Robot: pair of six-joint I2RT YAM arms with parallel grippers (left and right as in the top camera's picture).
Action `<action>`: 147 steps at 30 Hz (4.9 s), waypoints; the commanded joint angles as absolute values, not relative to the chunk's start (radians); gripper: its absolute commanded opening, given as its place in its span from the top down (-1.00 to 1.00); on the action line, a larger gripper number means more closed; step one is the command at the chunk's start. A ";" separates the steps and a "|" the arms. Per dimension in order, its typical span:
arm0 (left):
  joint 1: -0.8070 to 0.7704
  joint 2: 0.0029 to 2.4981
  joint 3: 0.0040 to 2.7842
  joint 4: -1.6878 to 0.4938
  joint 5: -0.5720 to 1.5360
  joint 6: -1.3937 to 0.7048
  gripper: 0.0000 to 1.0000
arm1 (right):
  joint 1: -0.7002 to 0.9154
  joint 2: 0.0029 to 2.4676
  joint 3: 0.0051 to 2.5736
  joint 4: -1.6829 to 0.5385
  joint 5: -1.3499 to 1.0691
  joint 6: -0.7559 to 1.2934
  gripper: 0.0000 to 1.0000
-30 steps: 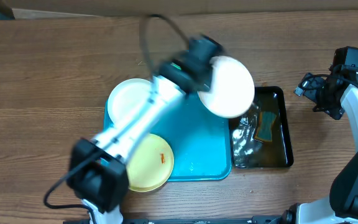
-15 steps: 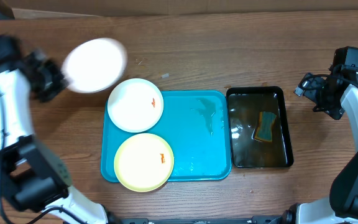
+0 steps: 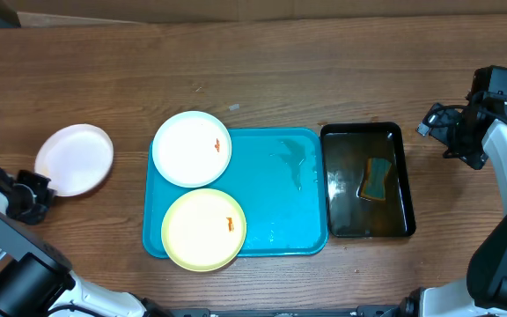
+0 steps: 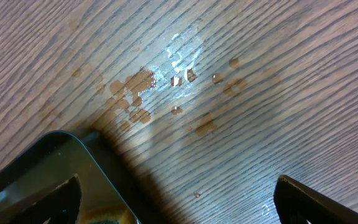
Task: Clean dirty plates on tray and stack at the side
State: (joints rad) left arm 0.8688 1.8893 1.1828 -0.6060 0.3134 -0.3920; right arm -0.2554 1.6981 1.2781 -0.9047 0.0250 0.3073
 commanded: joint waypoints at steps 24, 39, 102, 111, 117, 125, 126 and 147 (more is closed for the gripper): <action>0.182 1.736 1.278 -0.937 0.109 -0.319 -0.15 | -0.258 1.696 1.289 -0.899 0.024 0.311 -1.00; 0.065 1.818 1.270 -0.910 -0.007 -0.345 -0.11 | -0.258 1.697 1.289 -0.899 0.024 0.311 -1.00; -0.218 1.823 1.157 -0.725 0.251 -0.311 0.49 | -0.258 1.696 1.289 -0.899 0.024 0.311 -1.00; -0.227 1.825 1.193 -0.624 0.206 -0.275 0.15 | -0.258 1.696 1.289 -0.899 0.024 0.311 -1.00; -0.270 1.828 1.193 -0.566 0.202 -0.213 0.13 | -0.258 1.696 1.289 -0.899 0.024 0.311 -1.00; -0.338 1.842 1.191 -0.562 0.091 -0.205 0.12 | -0.258 1.696 1.289 -0.899 0.024 0.311 -1.00; -0.342 1.848 1.191 -0.561 0.084 -0.205 0.12 | -0.258 1.696 1.289 -0.899 0.024 0.311 -1.00; -0.314 1.895 1.214 -0.660 0.075 -0.345 0.87 | -0.258 1.696 1.289 -0.807 0.024 0.311 -1.00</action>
State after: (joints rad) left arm -0.3347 1.8835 1.1873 -0.6319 0.0921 -0.2863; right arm -0.2554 1.6981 1.2781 -0.8120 0.0254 0.3073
